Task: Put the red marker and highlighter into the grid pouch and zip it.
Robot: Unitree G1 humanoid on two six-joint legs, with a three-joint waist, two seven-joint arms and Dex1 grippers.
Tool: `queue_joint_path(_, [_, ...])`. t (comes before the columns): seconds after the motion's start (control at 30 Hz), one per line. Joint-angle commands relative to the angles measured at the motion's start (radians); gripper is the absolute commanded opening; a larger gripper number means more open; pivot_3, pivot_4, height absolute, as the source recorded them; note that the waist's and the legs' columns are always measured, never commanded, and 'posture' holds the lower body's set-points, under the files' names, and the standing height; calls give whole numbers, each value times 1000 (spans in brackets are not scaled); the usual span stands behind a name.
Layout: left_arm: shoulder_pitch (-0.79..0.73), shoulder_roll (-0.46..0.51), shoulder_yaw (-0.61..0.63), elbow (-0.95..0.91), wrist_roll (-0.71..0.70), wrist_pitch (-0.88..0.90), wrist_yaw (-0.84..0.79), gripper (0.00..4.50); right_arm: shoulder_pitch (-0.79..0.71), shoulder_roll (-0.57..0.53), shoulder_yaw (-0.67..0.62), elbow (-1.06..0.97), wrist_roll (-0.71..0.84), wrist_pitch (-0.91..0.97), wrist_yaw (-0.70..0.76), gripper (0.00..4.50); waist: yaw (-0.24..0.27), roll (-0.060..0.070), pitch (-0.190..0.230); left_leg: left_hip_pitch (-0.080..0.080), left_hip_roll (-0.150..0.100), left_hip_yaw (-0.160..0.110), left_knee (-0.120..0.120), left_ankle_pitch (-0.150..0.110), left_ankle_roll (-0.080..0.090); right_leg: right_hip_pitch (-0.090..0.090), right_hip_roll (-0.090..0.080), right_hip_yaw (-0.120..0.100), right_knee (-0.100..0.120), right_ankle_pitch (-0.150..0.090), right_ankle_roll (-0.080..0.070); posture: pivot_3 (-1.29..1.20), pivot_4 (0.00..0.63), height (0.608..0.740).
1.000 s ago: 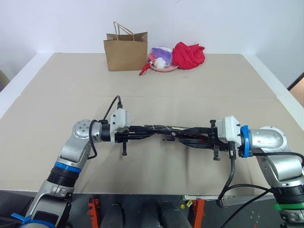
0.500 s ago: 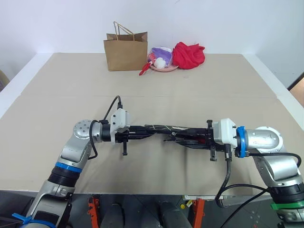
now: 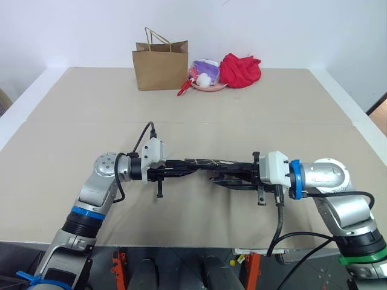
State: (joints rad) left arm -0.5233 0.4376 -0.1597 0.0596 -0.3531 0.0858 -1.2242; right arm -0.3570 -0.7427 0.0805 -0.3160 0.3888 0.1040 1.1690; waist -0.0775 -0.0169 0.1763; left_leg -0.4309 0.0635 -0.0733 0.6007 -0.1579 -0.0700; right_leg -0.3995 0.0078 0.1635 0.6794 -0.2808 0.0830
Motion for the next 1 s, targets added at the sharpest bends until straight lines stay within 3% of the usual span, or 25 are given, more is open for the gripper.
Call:
queue_joint_path(0.03, [-19, -6, 6, -23, -5, -12, 9, 0, -16, 9, 9, -25, -10, -2, -12, 1168, 0, 0, 0, 0, 0, 0, 0, 0, 0, 0, 0, 0, 0, 0, 0, 0, 150, 740])
queue_joint_path(0.33, [-19, -5, 7, -26, -5, -8, 11, 0, -38, 26, 46, -7, -39, 10, -23, 1168, 0, 0, 0, 0, 0, 0, 0, 0, 0, 0, 0, 0, 0, 0, 0, 0, 150, 740])
queue_joint_path(0.47, [-18, -4, 7, -28, -4, -7, 14, 0, -48, 28, 43, 10, -44, 22, -23, 69, 0, 0, 0, 0, 0, 0, 0, 0, 0, 0, 0, 0, 0, 0, 0, 0, 150, 740])
queue_joint_path(0.77, [-18, -2, 8, -30, -7, -5, 15, 0, -41, 23, 30, 14, -45, 14, -16, 69, 0, 0, 0, 0, 0, 0, 0, 0, 0, 0, 0, 0, 0, 0, 0, 0, 150, 740])
queue_joint_path(1.0, [-15, 6, 9, -31, -7, -7, 13, 0, -6, -27, -75, -16, 54, 43, 9, 69, 0, 0, 0, 0, 0, 0, 0, 0, 0, 0, 0, 0, 0, 0, 0, 0, 150, 740])
